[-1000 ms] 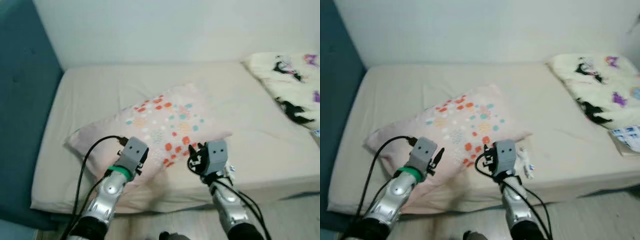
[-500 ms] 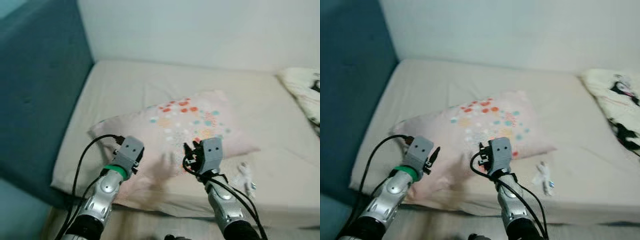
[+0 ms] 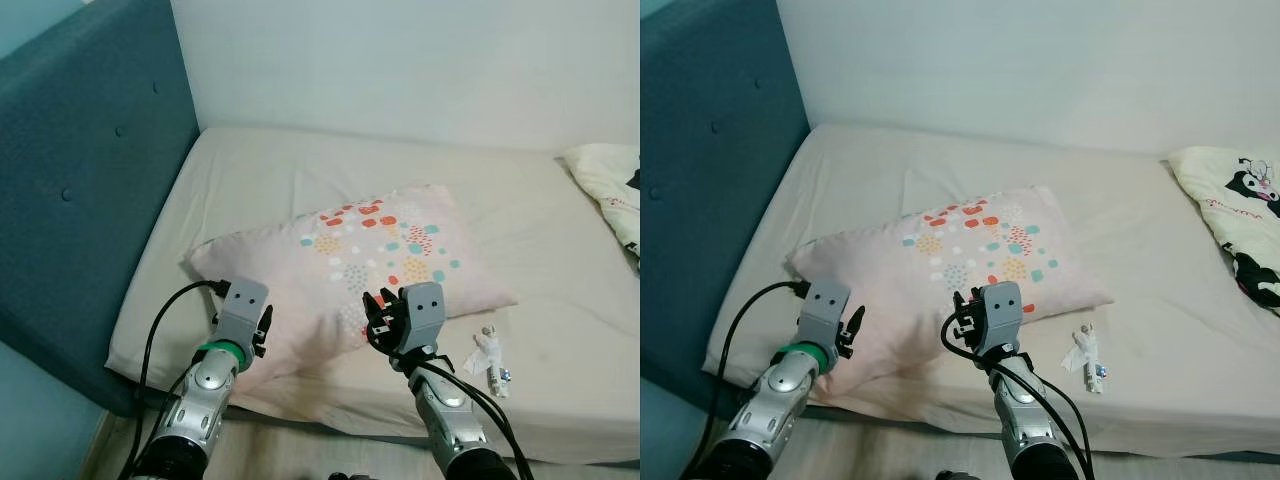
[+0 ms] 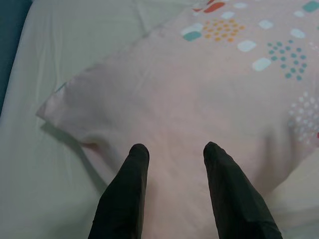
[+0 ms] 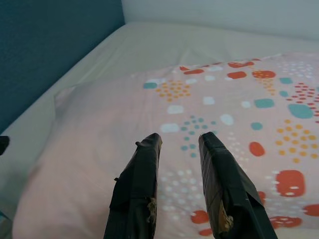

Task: Clean up the room

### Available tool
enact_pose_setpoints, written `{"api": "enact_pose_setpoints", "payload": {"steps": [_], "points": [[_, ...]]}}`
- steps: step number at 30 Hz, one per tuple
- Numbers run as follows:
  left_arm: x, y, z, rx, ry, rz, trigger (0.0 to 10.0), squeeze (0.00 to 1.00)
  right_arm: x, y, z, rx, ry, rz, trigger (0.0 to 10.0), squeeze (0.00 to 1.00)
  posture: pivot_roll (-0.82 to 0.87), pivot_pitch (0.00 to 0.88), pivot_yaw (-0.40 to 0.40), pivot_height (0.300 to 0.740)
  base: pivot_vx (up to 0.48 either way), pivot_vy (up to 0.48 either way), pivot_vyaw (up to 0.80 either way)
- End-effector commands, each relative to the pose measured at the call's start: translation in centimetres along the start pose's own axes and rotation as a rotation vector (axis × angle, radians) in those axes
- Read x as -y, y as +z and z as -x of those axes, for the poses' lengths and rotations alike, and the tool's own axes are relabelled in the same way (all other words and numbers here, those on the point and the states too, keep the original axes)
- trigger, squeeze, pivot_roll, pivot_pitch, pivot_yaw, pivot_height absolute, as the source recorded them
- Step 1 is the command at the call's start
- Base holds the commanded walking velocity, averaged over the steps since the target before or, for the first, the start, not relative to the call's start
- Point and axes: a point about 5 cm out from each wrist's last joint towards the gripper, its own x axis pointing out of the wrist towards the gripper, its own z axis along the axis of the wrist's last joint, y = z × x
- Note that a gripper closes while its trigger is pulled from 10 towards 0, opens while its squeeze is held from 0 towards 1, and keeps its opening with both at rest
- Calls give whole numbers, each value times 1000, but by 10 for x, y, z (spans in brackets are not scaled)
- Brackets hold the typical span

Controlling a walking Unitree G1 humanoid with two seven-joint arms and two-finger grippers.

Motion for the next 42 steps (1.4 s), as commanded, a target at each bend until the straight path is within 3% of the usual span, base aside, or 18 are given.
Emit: {"api": "enact_pose_setpoints", "payload": {"steps": [1,11,17,27,42], "points": [[-1,-6,1,-20,21,13,10000,0,1,-5,3,-30,-1,4,10000,0,30,54,-18,740,0,0,781],[-13,-5,3,-6,56,-45,10000,0,1,-2,1,-11,-5,-36,10000,0,38,48,-13,740,0,0,224],[-15,1,2,33,14,-94,10000,0,-3,-1,-2,-5,19,-46,10000,0,37,42,-13,740,0,0,0],[-7,10,1,89,-9,-40,10000,0,-3,1,-2,10,23,-54,10000,0,29,41,-6,740,0,0,0],[-3,12,0,100,-11,-39,10000,0,1,2,-2,14,-11,-39,10000,0,25,43,-6,740,0,0,0]]}}
